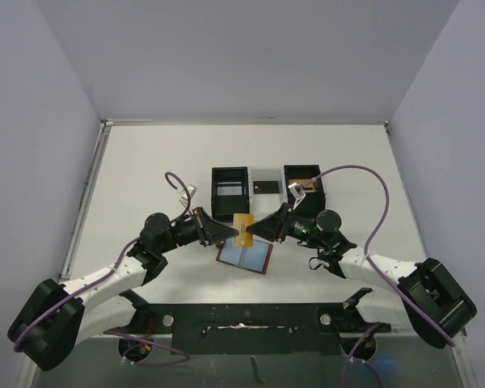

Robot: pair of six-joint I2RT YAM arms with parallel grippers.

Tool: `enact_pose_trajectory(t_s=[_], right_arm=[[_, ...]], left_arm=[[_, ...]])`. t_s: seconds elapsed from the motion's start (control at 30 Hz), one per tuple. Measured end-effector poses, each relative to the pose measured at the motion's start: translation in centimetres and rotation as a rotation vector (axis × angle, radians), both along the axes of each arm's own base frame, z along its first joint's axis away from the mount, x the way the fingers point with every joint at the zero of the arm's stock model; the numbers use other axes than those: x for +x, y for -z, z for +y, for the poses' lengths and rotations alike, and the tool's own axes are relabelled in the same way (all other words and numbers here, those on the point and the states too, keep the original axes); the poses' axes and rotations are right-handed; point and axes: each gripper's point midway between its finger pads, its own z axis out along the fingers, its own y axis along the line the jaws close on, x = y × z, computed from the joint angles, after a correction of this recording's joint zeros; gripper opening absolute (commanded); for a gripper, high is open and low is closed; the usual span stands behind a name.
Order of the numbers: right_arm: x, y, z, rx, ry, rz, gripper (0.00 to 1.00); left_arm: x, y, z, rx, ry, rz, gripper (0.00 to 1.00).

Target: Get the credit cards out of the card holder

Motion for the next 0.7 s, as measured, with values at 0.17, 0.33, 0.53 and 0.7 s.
enact_pose_trajectory(t_s=[0.17, 0.33, 0.53, 0.7], right_arm=[[-0.3, -0.4, 0.3, 0.017, -0.036, -0.002, 0.15], [-0.4, -0.7, 0.4, 0.043, -0.056, 0.007, 0.00], [-0.3, -1.3, 0.0, 0.054, -0.058, -0.017, 0.00], [1.8, -2.4, -2.8, -0.003, 0.104, -0.102, 0.00]], left_arm=[[0.0, -0.1, 0.0, 0.001, 0.000, -0.009, 0.00], [-0.2, -0.4, 0.2, 0.001, -0.001, -0.029, 0.06], [0.2, 0.5, 0.4, 0.065, -0.023, -0.024, 0.55], [1.5, 1.2, 1.6, 0.181, -0.118, -0.027, 0.67]])
